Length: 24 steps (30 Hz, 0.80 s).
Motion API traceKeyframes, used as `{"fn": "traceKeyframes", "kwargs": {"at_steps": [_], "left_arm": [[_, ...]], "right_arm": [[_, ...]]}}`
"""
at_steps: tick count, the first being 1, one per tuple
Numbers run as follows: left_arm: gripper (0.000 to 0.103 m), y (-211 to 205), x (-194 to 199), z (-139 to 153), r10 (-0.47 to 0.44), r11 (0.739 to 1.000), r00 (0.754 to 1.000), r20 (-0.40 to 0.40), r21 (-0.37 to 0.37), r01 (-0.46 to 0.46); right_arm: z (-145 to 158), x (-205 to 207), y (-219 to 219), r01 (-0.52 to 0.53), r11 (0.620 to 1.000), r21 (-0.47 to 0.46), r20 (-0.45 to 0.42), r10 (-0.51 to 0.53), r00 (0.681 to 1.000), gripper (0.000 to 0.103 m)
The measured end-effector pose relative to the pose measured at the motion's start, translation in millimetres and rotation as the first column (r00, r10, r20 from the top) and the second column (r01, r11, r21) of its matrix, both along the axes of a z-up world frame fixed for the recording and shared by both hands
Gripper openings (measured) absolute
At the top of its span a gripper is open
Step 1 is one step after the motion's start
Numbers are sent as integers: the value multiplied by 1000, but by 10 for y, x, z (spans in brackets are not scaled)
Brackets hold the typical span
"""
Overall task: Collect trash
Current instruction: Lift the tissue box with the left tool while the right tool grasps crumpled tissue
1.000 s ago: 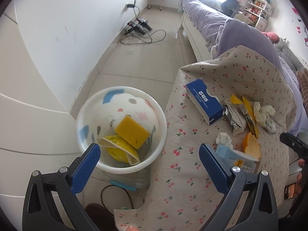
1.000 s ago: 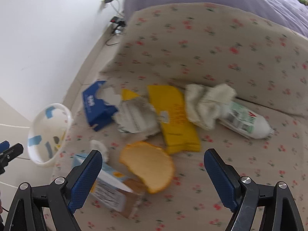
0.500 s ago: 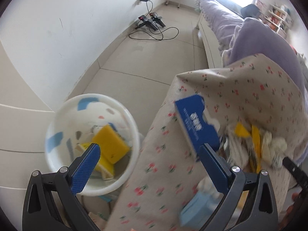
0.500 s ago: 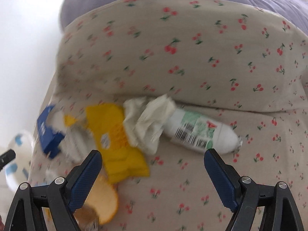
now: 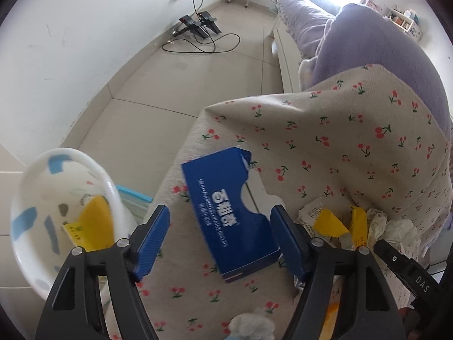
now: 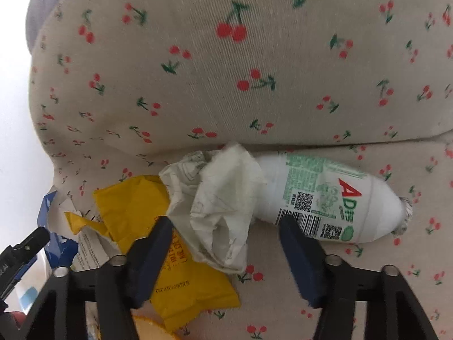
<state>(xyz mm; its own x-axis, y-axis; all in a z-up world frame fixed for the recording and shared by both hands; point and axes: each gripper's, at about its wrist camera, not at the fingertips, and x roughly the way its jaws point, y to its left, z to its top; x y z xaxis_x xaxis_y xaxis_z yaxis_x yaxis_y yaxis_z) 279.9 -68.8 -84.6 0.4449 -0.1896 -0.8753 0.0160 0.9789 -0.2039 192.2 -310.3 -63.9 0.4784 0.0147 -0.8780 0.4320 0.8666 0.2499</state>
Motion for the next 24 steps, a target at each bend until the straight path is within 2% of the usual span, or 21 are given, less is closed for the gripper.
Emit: {"fn": "traceKeyframes", "kwargs": {"at_steps": [3,6,14,15,16,19,24], "left_arm": [[66,-52,50,-48,5,1000,1000,-10,1,-5],[56,-51,89,-99,13,1000,999,-29,-14,-13],[53,-44,80,-33,-7,1000,1000,-21,-6,7],[35,-27,78,-13,-12,1000,1000,-17,-8,11],[22,-14,65,11,-18,1000,1000,-15,-7,18],[21,73,24,82,-33,998,999,-22,-54,32],[17,210,-54,116,-48,995,998,-41,-86,44]], "right_arm": [[-22,32,45,-18,1000,6,-3,18,1000,48],[-13,40,108,-36,999,-19,-6,36,999,44],[115,56,233,-68,997,-19,12,68,998,38],[153,45,253,-73,997,-19,21,74,997,38],[203,25,281,-81,997,-21,32,81,996,38],[356,-35,306,-97,995,-27,60,99,993,37],[621,-157,406,-131,991,-30,110,134,985,37]]}}
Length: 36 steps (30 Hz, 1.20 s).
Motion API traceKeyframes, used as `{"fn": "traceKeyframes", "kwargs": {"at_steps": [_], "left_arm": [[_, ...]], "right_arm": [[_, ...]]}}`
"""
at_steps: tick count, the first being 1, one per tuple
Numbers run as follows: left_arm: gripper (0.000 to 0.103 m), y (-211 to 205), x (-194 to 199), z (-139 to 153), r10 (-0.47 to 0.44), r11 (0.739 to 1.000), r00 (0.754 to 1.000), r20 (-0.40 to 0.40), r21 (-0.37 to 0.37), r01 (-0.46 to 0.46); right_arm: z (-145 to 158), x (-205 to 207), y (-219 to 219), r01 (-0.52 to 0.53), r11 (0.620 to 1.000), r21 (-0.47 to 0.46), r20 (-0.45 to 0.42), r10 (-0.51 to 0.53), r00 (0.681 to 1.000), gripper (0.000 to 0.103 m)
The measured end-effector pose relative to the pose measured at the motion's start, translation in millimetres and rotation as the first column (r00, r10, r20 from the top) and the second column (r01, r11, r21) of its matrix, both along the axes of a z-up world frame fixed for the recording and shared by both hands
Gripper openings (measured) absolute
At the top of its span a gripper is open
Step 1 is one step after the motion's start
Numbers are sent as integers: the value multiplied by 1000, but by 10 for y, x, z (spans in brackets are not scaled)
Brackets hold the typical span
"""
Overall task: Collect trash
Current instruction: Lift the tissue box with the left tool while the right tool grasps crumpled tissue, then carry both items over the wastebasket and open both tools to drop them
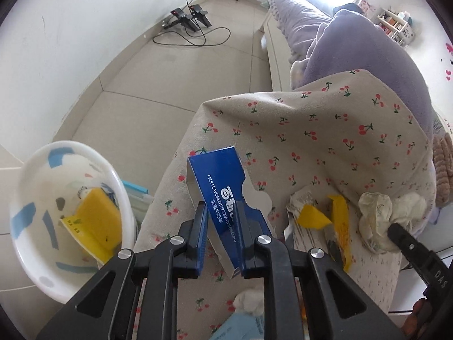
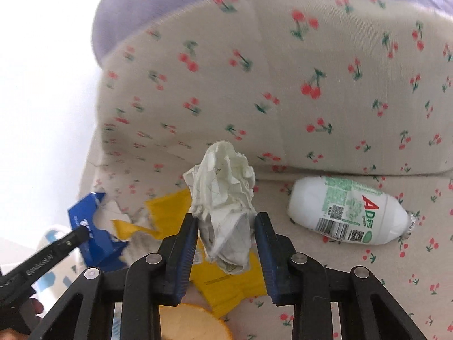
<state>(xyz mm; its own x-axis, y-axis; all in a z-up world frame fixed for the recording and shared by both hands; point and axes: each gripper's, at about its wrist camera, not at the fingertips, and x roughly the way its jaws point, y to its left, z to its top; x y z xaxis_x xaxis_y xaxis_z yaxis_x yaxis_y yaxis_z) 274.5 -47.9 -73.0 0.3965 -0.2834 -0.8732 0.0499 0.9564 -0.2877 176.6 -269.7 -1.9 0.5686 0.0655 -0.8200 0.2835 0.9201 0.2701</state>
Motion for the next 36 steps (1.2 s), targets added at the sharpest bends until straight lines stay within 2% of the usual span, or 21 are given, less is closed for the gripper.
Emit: {"fn": "traceKeyframes", "kwargs": {"at_steps": [11,20,28,36], "left_arm": [[9,210,-185,257,-26,999,999,47,-34,28],[3,450,-295,437,-24,999,996,85,-42,28],[3,933,-375,550,30,999,993,116,-22,-27],[3,1394,-445,524,93,996,989,117,4,-94]], "right_arm": [[326,-241,194,-65,998,-4,70,65,995,36],[339,-272,382,-124,992,15,91,122,988,36],[328,-127,771,-198,980,26,93,195,976,36],[283,-16,1194,-264,963,47,96,259,961,36]]}}
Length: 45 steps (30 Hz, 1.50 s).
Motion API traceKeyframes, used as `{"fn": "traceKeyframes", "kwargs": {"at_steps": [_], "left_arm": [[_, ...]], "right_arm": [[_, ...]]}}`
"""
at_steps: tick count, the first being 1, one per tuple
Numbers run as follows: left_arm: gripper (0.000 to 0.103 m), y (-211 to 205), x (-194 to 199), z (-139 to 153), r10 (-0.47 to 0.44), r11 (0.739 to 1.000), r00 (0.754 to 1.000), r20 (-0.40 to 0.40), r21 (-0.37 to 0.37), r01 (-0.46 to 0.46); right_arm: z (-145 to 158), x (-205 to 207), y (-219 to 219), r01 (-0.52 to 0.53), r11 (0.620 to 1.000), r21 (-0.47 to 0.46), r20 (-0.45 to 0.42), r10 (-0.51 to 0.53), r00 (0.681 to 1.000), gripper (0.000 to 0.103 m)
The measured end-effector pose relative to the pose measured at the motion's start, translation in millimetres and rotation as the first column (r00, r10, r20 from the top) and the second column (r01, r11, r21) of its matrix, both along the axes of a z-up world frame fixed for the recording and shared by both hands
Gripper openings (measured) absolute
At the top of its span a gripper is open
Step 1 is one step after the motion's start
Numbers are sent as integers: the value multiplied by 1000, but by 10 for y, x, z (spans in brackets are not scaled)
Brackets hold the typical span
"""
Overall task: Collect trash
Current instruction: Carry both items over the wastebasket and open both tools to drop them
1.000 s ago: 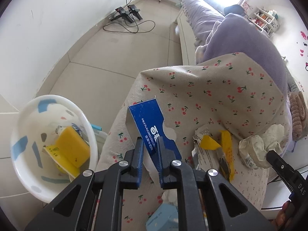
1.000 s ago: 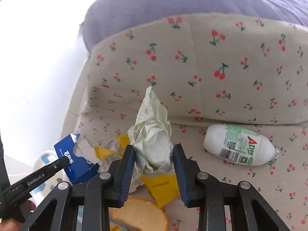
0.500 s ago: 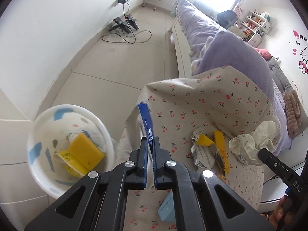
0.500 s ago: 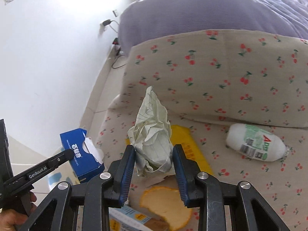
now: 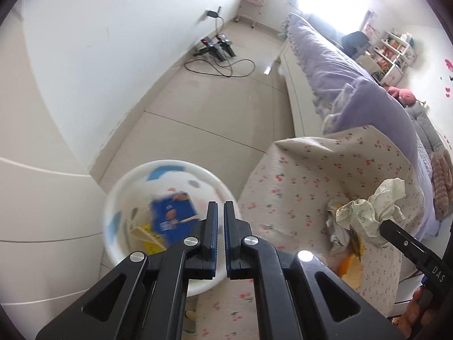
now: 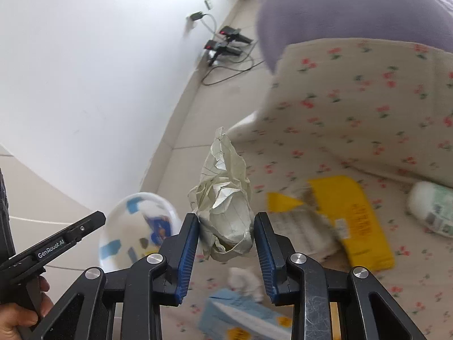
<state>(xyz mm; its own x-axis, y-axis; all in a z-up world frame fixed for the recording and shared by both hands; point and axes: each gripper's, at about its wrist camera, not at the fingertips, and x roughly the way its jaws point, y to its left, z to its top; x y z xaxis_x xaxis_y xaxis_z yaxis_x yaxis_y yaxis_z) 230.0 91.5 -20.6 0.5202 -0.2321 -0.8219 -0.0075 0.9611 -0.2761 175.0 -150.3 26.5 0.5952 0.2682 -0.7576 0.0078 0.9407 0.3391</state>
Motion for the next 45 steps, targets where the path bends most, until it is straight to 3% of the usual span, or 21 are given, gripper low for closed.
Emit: {"fn": "traceKeyframes", "kwargs": {"at_steps": [6,10,11,14,15,20,30,32,34,36,45], "left_arm": [[5,234,-61,-26,28,999,1000,-13,20,-27],[9,333,-81,-74,37,996,998,-48,79,-33],[19,366,-85,-107,43,994,997,-70,101,-36],[68,478,-123,-159,82,988,992,-93,139,-69],[75,535,-147,-157,100,985,991,-86,151,-86],[83,771,-238,-146,149,972,986,-79,194,-131],[85,1049,-346,-236,180,957,979,-97,246,-152],[87,1079,-357,-238,187,956,978,-96,245,-159],[89,1096,-368,-232,192,957,977,-95,241,-165],[90,1101,-378,-222,191,958,977,-94,236,-164],[91,993,-420,-227,157,969,982,-109,208,-132]], "right_arm": [[-89,83,289,-50,999,4,-13,50,999,36],[-192,155,490,-82,997,-7,-23,82,996,36],[-208,156,527,-89,996,-9,-26,89,996,36],[-279,185,646,-112,994,-18,-37,111,993,36],[-303,195,683,-118,993,-20,-42,117,992,36],[-452,261,871,-141,990,-13,-71,140,988,36],[-652,348,1168,-170,985,26,-99,171,980,39],[-664,355,1204,-181,983,37,-86,184,979,45],[-657,353,1217,-183,981,61,-67,187,980,73],[-609,325,1184,-159,984,74,-39,162,986,84],[-414,181,955,-130,991,20,-28,130,991,84]]}}
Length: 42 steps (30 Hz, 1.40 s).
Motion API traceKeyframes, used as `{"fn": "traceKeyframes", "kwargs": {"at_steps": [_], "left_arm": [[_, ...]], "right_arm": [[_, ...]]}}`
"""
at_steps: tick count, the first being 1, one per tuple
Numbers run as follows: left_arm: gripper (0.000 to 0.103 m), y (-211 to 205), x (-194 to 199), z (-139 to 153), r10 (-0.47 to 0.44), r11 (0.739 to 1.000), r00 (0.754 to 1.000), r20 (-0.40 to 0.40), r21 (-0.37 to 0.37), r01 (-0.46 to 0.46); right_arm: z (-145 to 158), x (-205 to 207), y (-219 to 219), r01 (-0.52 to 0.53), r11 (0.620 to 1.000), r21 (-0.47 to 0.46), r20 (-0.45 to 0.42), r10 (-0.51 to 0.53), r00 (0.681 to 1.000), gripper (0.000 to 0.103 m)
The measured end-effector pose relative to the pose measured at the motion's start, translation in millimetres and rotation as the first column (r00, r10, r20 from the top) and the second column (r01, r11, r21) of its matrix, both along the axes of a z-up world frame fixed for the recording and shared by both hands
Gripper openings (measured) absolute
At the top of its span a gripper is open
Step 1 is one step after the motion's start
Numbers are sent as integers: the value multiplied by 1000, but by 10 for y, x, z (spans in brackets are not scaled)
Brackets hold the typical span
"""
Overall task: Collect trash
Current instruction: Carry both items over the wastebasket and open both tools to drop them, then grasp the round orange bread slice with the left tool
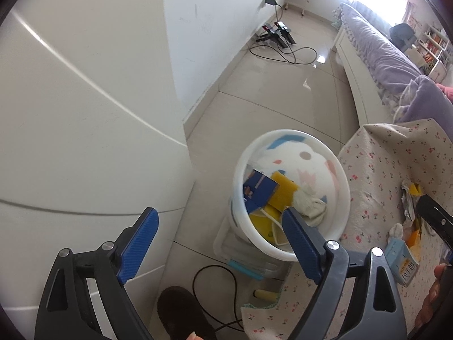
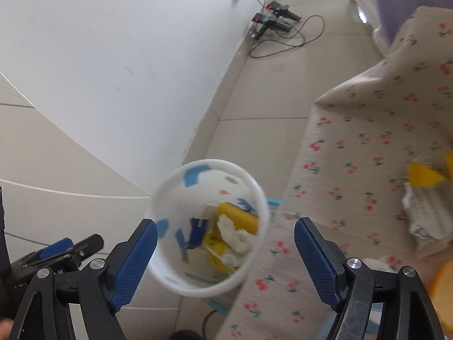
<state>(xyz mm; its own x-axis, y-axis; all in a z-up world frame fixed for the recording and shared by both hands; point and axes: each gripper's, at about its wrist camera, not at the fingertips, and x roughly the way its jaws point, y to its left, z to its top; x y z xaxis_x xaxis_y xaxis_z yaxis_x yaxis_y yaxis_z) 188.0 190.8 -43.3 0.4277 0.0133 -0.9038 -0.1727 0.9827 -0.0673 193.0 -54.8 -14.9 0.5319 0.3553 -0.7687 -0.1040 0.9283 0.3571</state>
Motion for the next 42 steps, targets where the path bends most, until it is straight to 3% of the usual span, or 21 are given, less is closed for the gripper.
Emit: {"fn": "traceKeyframes", "kwargs": {"at_steps": [14,27,35,42], "left_arm": [[91,-585,-161,91,-148,988,989,-10,-54,147],[91,-1349,-96,92,-240,969,971,-20,-69,238],[91,-2083,-58,8,-340,938,939,-46,-84,336],[90,-2789,-76,-37,-467,878,883,-32,-135,459]], "right_arm": [[264,-560,-909,93,986,-141,15,-92,996,85],[220,-950,-1955,274,947,-168,-22,-281,959,86],[132,-1027,-2337,325,926,-192,-49,-340,939,86],[51,-1071,-2596,353,909,-221,-72,-376,924,86]]}}
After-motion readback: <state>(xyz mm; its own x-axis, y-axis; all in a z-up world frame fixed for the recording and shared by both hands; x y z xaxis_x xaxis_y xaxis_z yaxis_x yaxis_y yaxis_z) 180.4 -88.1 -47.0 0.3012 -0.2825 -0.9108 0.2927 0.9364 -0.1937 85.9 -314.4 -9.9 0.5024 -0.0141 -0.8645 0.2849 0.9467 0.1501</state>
